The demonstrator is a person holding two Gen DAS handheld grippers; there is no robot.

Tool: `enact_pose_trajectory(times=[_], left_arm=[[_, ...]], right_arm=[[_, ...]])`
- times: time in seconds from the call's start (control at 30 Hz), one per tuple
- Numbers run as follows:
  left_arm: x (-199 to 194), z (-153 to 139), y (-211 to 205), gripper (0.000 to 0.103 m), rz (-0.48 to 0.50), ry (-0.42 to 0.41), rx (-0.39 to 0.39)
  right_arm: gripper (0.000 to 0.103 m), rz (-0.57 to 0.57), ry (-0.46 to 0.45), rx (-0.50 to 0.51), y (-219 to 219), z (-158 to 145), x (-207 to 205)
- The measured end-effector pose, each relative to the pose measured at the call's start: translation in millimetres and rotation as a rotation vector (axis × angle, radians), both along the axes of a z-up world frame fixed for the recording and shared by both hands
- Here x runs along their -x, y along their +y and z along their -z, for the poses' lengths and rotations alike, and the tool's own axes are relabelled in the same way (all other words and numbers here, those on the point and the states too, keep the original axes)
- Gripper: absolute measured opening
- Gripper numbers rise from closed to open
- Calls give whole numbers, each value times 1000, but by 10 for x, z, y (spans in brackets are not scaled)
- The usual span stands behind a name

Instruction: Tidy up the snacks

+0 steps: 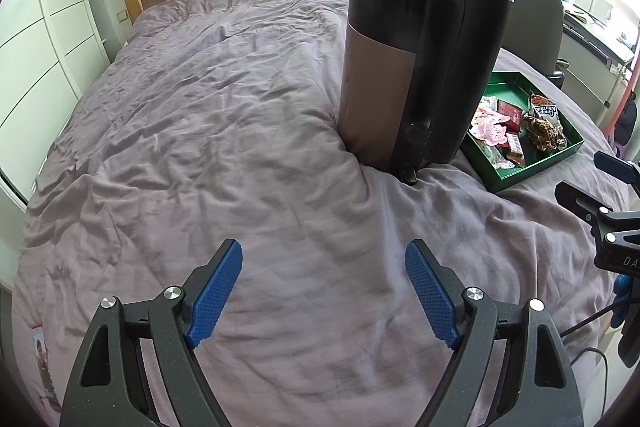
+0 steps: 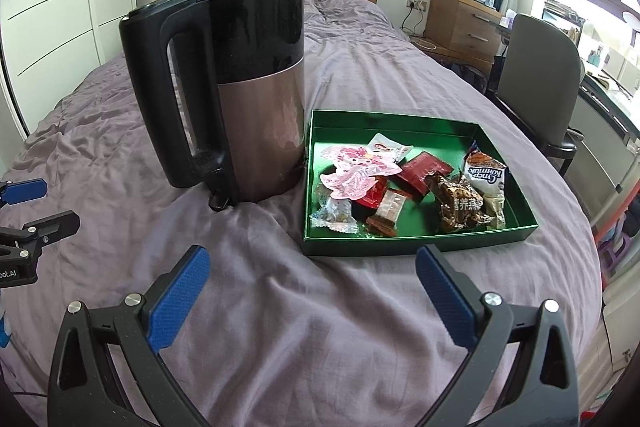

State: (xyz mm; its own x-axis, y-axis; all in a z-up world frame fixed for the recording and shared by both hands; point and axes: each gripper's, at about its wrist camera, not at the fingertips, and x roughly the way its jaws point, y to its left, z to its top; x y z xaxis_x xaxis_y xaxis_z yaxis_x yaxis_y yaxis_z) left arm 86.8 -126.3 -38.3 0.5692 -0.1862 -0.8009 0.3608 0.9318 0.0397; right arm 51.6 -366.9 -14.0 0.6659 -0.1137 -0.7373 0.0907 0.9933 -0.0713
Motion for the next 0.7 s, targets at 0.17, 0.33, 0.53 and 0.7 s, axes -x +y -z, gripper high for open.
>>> enact_pose_trajectory(times=[0.17, 0.33, 0.53, 0.7], left_arm=[[-18, -8, 7, 80, -1, 1, -12], [-21, 19, 1, 80, 4, 10, -32], [-30, 30, -68, 80, 19, 14, -39], [-33, 34, -125, 80, 33, 15, -39]], right_arm=[[103, 13, -5, -3, -94, -22, 7], [103, 18, -7, -6, -147, -14, 22], [103, 36, -12, -9, -223, -26, 28], [103, 46, -9, -8, -276, -15, 37]])
